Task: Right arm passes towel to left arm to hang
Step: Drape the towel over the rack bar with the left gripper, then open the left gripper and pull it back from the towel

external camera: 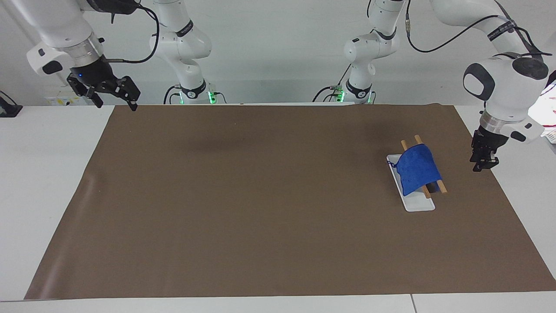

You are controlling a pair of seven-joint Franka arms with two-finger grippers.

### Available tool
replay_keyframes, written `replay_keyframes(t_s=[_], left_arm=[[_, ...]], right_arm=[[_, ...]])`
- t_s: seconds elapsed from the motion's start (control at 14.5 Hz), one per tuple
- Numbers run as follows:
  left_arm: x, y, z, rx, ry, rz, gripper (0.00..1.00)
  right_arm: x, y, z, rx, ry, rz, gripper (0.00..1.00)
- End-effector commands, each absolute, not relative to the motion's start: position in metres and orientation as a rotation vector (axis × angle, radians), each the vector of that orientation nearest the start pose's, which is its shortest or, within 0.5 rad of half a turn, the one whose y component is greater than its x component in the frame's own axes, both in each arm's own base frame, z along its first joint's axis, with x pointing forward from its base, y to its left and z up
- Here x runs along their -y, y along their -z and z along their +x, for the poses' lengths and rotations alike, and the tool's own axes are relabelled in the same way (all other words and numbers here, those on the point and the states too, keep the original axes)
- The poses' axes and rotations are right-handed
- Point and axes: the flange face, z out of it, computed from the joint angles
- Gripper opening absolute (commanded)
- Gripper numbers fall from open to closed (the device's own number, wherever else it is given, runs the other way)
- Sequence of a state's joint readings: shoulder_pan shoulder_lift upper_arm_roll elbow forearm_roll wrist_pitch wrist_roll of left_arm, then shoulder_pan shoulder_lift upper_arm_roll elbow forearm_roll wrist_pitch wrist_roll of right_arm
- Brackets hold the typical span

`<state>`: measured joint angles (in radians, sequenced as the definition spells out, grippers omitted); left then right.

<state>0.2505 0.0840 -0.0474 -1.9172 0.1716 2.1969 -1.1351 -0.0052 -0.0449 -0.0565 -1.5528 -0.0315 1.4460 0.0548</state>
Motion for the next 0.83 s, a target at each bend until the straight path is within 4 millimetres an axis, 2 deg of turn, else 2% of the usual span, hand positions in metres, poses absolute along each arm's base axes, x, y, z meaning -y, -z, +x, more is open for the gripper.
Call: replay_keyframes(t_s=[0.0,0.14,0.34,0.41,0.48,0.62,0.76], left_arm=[[-0.131,-0.474,0.588,1.769,0.399,-2.507,1.00],[-0.128,-0.482,0.587,1.728,0.405,-2.531,1.00],[-0.110,-0.490,0.586,1.391,0.367,-2.708,1.00],[-0.097,-0.490,0.587,1.272,0.357,-2.760,1.00],[-0.075,-0.490,0.590,1.141,0.356,-2.815,1.00],[-0.048,-0.492,0.594,0.840,0.353,-2.908,1.00],[-0.027,-0.496,0.596,0.690,0.347,-2.976,1.00]], right_arm=[[0.024,-0.653,0.523,-0.185,-0.079,-3.177,1.00],[0.016,-0.653,0.524,-0.177,-0.071,-3.187,1.00],[0.011,-0.652,0.522,-0.155,-0.070,-3.193,1.00],[0.004,-0.651,0.523,-0.126,-0.067,-3.198,1.00],[0.002,-0.651,0.523,-0.119,-0.067,-3.201,1.00],[0.004,-0.651,0.523,-0.121,-0.069,-3.210,1.00],[0.003,-0.651,0.524,-0.121,-0.062,-3.210,1.00]])
